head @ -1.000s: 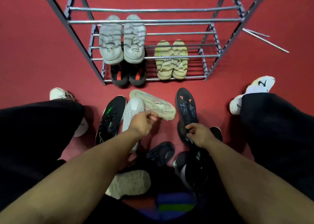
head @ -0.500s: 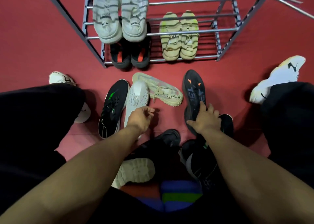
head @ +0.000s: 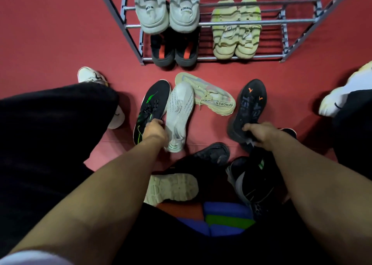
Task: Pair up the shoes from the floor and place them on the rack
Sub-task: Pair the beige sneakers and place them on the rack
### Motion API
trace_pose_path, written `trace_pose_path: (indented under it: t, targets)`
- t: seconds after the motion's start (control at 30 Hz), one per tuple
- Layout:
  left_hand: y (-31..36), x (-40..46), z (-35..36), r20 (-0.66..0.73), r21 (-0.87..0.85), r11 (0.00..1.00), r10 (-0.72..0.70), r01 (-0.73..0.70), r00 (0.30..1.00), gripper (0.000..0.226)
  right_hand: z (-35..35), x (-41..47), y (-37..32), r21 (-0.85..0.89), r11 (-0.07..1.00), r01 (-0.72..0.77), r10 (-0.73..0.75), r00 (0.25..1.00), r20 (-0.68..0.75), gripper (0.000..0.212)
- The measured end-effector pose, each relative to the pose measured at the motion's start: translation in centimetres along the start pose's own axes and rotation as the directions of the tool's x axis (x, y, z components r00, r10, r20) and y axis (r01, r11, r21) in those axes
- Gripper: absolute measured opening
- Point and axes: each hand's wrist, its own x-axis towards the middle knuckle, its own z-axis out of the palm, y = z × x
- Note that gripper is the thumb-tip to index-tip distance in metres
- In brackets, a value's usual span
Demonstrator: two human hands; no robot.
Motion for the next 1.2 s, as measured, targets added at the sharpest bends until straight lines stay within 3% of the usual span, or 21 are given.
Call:
trace_pose_path:
  t: [0.1, 0.13, 0.2, 0.23, 0.27, 0.33, 0.4, 0.47, 0.57, 0.6, 0.67, 0.83, 0.93, 1.07, 1.2]
  targets:
    - [-1.0, 0.3, -0.5, -0.054, 0.031, 0.999, -0.036, 0.038, 0.998, 0.042, 0.9, 0.3, 0.1, 0.082, 0.996, -0.044, 0.042, 0.999, 0.02, 0.023]
    - [-1.3, 0.3, -0.9, -0.072, 0.026, 0.999, -0.046, 0.048, 0.996, 0.041, 1.2, 0.2, 0.1, 0.047, 0.999, -0.018, 0.02, 0.999, -0.037, 0.022]
    - [-1.9, 0.4, -1.5, -0.082, 0.004, 0.999, -0.046, 0.047, 0.996, 0.029, 1.6, 0.1, -0.3, -0.311, 0.947, 0.079, -0.153, 0.963, -0.221, 0.036]
    - [-2.3, 0.4, -1.6, -0.059, -0.002, 0.999, -0.039, 0.039, 0.998, 0.018, 2.0, -0.3, -0.6, -0.507, 0.85, 0.145, -0.312, 0.913, -0.263, 0.046]
    - [-2.6, 0.4, -1.6, -0.01, -0.008, 1.0, -0.025, 0.025, 1.0, 0.009, 2.7, -0.9, -1.1, -0.621, 0.753, 0.219, -0.453, 0.857, -0.246, 0.051]
    - [-3.5, 0.3, -1.1, 0.14, -0.018, 0.999, 0.036, -0.034, 0.99, 0.014, 4.6, -2.1, -2.2, -0.684, 0.649, 0.333, -0.563, 0.815, -0.137, 0.045]
    - [-4.2, -0.4, -0.2, 0.323, 0.042, 0.986, 0.14, -0.162, 0.936, 0.009, 6.9, -2.6, -2.8, -0.695, 0.598, 0.4, -0.569, 0.822, -0.017, 0.037]
    - [-4.4, -1.9, 0.6, 0.524, 0.159, 0.941, 0.175, -0.298, 0.834, 0.005, 8.8, -3.2, -3.0, -0.716, 0.539, 0.444, -0.569, 0.819, 0.079, 0.034]
    - [-4.6, -3.9, 2.0, 0.723, 0.272, 0.889, 0.062, -0.367, 0.688, 0.011, 10.6, -3.2, -2.8, -0.724, 0.485, 0.491, -0.524, 0.826, 0.208, 0.031]
    - [-4.8, -4.1, 2.3, 0.726, 0.313, 0.871, 0.038, -0.379, 0.687, 0.034, 11.0, -3.0, -2.6, -0.725, 0.47, 0.503, -0.504, 0.828, 0.248, 0.03]
    - [-5.3, -4.3, 2.4, 0.711, 0.386, 0.822, 0.023, -0.417, 0.703, 0.074, 11.0, -2.6, -2.6, -0.714, 0.472, 0.518, -0.471, 0.832, 0.293, 0.03]
    - [-5.8, -4.7, 2.8, 0.736, 0.473, 0.711, 0.007, -0.521, 0.677, 0.08, 9.6, -2.1, -3.1, -0.66, 0.579, 0.478, -0.439, 0.865, 0.241, 0.033]
    - [-6.0, -5.0, 3.1, 0.74, 0.519, 0.639, -0.002, -0.568, 0.673, 0.094, 9.3, -1.9, -3.1, -0.635, 0.616, 0.466, -0.433, 0.874, 0.22, 0.032]
    - [-5.7, -5.2, 2.9, 0.732, 0.515, 0.642, 0.016, -0.569, 0.681, 0.076, 9.3, -2.3, -2.7, -0.602, 0.639, 0.479, -0.434, 0.871, 0.232, 0.03]
    - [-3.9, -5.7, 1.1, 0.815, 0.445, 0.564, 0.066, -0.695, 0.575, 0.057, 9.2, -1.9, -2.7, -0.539, 0.678, 0.499, -0.464, 0.86, 0.213, 0.023]
